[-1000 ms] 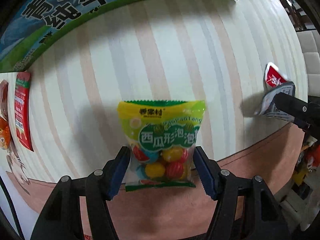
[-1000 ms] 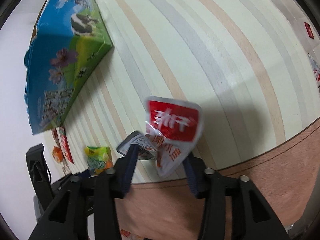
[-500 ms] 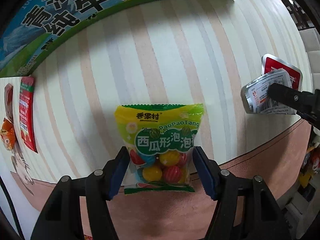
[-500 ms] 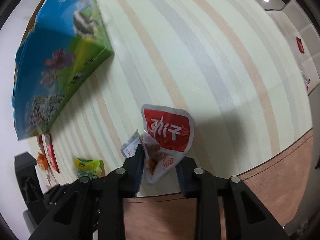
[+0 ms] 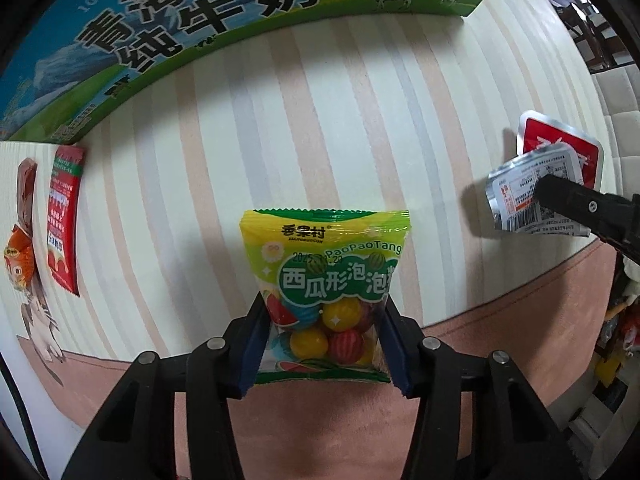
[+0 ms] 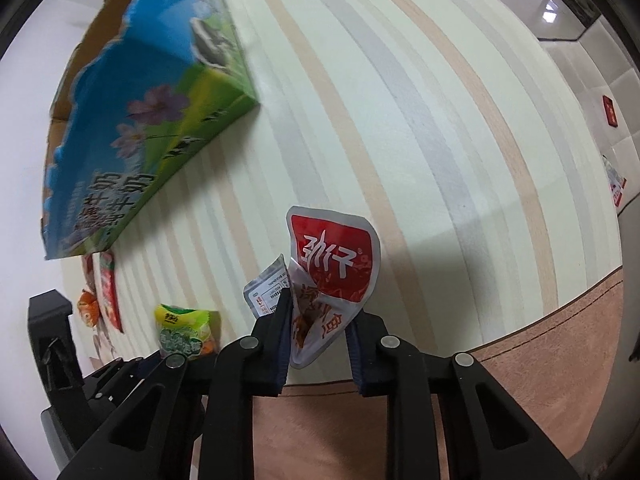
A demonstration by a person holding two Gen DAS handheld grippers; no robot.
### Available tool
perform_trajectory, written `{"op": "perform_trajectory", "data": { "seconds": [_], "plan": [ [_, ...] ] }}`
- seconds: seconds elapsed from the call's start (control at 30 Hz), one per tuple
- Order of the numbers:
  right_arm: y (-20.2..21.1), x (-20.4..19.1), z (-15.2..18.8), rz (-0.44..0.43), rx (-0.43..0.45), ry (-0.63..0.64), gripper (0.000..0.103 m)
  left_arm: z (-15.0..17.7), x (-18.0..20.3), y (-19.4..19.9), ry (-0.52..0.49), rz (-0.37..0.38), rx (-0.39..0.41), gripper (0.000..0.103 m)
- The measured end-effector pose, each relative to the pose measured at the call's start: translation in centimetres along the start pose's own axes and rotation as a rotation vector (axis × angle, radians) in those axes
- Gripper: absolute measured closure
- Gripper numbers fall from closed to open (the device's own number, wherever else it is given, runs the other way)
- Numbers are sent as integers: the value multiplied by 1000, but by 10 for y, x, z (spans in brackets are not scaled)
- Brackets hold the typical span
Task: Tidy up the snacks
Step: 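Carry candy bag and red-white pouch into the box and release both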
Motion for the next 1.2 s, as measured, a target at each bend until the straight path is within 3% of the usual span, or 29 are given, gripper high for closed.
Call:
{"op": "perform_trajectory", "data": {
  "seconds": [0.27, 0.5, 0.67, 0.8, 0.97, 1.2],
  "plan": [
    [38, -28, 8, -69, 42, 74, 77, 27, -4, 44, 3, 62, 68, 55],
    [110, -75, 8, -162, 123, 163, 77, 35, -26, 134, 49, 140, 213, 55],
    [160, -121, -15, -211, 200, 220, 77, 14, -55, 202, 81, 143, 327, 54],
    [173, -151, -45, -174, 242, 263, 77, -23, -89, 226, 109, 75, 380, 54],
    [156, -165, -82, -90, 232, 269, 77, -57, -130, 225, 148, 5, 377, 54],
    [114, -157, -112, -4, 156, 239, 77, -93, -172, 169, 196, -15, 243, 54]
  ]
}}
Point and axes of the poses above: each gripper's, at about its wrist camera, not at the fingertips, and y roughly against the way its jaws point, x to its right, z to its underside, the point moved 9 cm from there along -y, roughly the way its jaws point, and after that the axes turned 10 degrees about -x, right-handed, at the moved point
